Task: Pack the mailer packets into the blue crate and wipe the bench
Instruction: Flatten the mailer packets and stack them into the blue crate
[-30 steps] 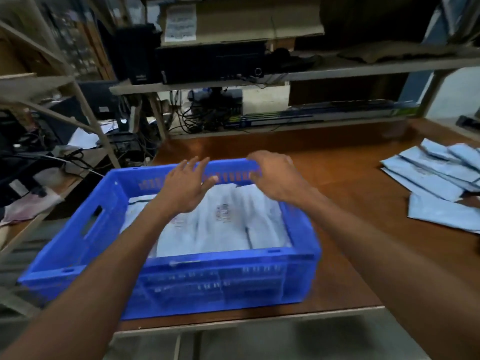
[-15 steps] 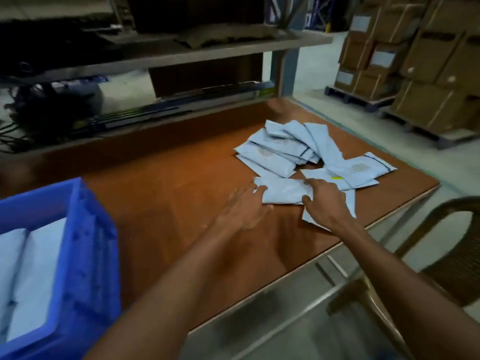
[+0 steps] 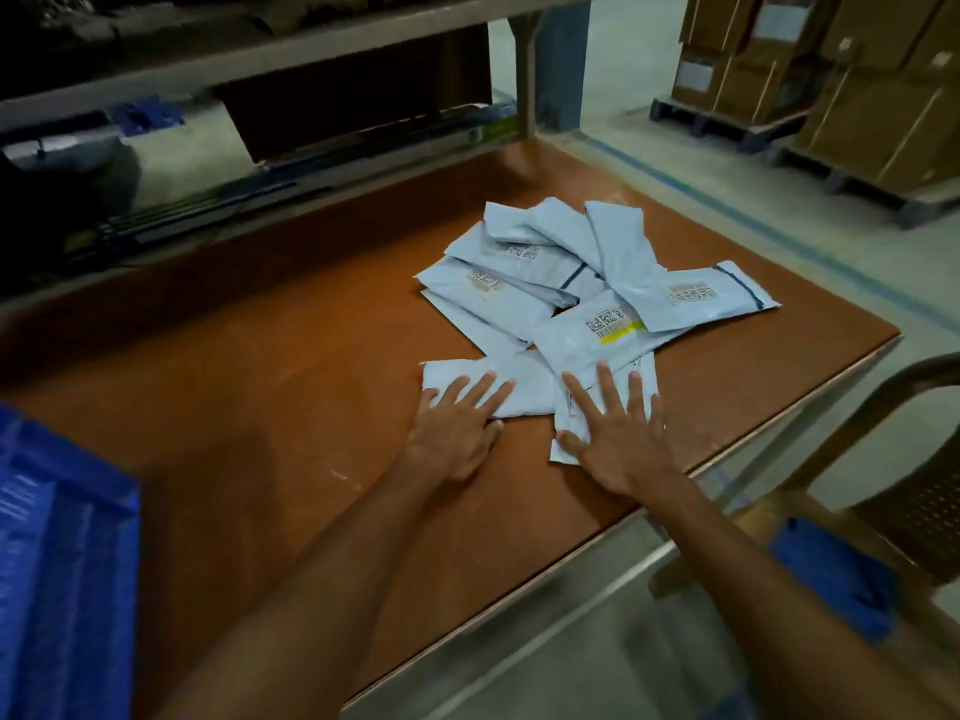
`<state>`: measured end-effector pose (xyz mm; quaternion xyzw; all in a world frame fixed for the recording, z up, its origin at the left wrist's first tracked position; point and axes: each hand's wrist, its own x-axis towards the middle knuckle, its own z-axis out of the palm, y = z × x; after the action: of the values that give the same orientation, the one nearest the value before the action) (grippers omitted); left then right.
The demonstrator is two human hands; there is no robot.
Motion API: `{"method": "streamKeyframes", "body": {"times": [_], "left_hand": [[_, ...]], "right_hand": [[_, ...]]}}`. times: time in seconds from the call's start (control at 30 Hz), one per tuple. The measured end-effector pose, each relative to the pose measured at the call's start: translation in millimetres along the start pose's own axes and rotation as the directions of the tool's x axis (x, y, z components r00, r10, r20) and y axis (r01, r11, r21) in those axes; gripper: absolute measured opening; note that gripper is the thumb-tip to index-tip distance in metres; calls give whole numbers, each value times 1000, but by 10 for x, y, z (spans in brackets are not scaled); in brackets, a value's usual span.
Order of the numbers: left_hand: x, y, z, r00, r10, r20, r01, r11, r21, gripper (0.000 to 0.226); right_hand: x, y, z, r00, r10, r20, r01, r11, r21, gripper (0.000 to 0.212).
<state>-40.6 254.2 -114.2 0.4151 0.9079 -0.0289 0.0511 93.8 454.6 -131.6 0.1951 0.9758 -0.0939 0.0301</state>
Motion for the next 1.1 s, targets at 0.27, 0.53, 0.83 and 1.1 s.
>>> {"method": "streamKeyframes", "body": {"times": [0.27, 0.53, 0.83, 1.1], "left_hand": [[-1111, -312, 146, 946, -323, -39, 324, 944, 54, 65], [-1801, -391, 96, 861, -507, -46, 505, 862, -47, 82], [-1755, -552, 312, 872, -486, -53, 477, 869, -130, 89], [-1889, -741, 338, 773, -628, -87, 594, 766, -244, 78]], "right_hand": [[-152, -334, -11, 994, -106, 39, 108, 992, -67, 57], [-598, -1015, 48, 945, -328, 0, 328, 945, 4, 63], [-288, -1446, -14, 910, -394, 131, 394, 919, 29, 60], [-185, -1697, -34, 864, -496, -88, 500, 866, 32, 47]]}}
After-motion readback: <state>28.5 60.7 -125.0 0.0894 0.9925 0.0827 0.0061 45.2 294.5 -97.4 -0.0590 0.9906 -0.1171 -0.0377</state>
